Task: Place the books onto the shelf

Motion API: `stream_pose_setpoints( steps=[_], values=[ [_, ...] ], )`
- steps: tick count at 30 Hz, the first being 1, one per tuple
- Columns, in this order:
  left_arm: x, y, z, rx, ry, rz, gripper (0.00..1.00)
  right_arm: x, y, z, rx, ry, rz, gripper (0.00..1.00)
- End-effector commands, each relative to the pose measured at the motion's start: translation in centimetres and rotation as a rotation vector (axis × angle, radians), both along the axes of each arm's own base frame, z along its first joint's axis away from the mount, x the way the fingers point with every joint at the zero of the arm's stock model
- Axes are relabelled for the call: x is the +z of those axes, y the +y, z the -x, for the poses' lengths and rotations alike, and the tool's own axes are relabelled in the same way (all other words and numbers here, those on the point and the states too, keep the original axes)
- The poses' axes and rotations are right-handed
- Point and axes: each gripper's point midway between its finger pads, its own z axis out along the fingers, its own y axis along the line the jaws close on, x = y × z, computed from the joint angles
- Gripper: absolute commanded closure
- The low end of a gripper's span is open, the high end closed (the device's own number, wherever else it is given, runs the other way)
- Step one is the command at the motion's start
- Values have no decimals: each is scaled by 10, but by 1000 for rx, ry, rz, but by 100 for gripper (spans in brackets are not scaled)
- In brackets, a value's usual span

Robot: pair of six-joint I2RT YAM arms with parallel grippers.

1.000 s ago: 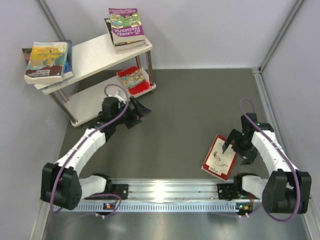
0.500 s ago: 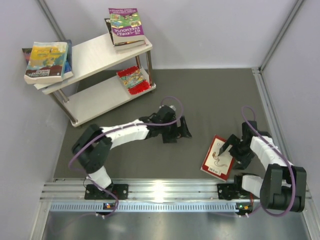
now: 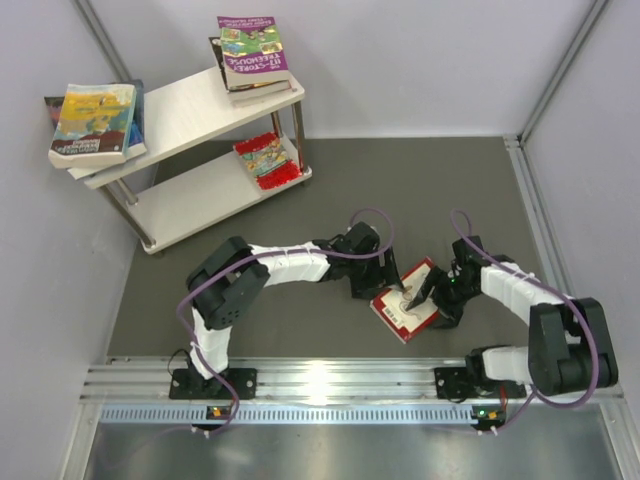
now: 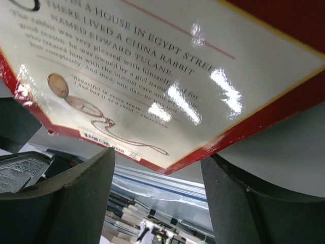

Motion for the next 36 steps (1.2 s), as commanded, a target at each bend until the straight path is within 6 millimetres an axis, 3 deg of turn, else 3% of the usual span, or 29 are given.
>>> stream_pose_setpoints(
  steps=[1, 4, 8, 11, 13, 18, 19, 21, 22, 23, 25, 26, 28, 29, 31, 32, 33, 34, 35, 36],
  values=[
    [3, -32, 22, -86, 35, 94, 19, -8, 1, -43, 18, -142, 34, 33],
    [3, -47, 39, -149, 63, 119, 35, -8, 2, -51, 33, -144, 39, 34],
    [-3, -49, 55, -195, 91, 102, 54, -6, 2, -60, 45, -151, 41, 34],
    [-7, -41, 61, -193, 107, 86, 78, -4, 2, -66, 54, -159, 46, 34],
    [-7, -31, 62, -171, 102, 56, 100, -2, 1, -68, 63, -152, 53, 34],
    [5, -8, 50, -124, 63, 13, 100, 14, -9, -71, 93, -189, 115, 29],
    [4, 1, 47, -108, 63, -3, 100, 18, -12, -66, 97, -178, 128, 23],
    [23, 15, 30, -48, 28, 14, 100, 33, -18, -70, 85, -217, 156, 14],
    [20, 29, 24, -8, 17, -14, 100, 38, -19, -70, 81, -224, 161, 6],
    [43, 36, 18, 27, -18, 20, 100, 43, -22, -64, 76, -212, 175, 4],
    [51, 62, -1, 135, -51, 16, 100, 63, -21, -67, 59, -261, 170, 0],
    [79, 73, -14, 190, -108, 71, 100, 69, -21, -65, 55, -261, 166, 0],
    [97, 90, -24, 254, -181, 130, 100, 83, -19, -64, 43, -295, 148, 0],
    [129, 105, -34, 306, -253, 197, 100, 92, -17, -62, 41, -310, 133, 0],
    [141, 129, -42, 397, -326, 210, 100, 98, -16, -59, 38, -314, 121, 0],
    [165, 155, -53, 495, -406, 225, 100, 102, -14, -59, 36, -318, 110, 0],
    [168, 173, -59, 563, -440, 206, 100, 105, -13, -56, 34, -322, 102, 0],
    [190, 198, -66, 637, -503, 243, 100, 106, -12, -55, 33, -319, 93, 0],
    [203, 210, -72, 681, -556, 273, 100, 108, -12, -53, 32, -331, 90, 0],
    [203, 221, -74, 705, -582, 273, 100, 108, -11, -52, 28, -330, 85, 0]
  ],
)
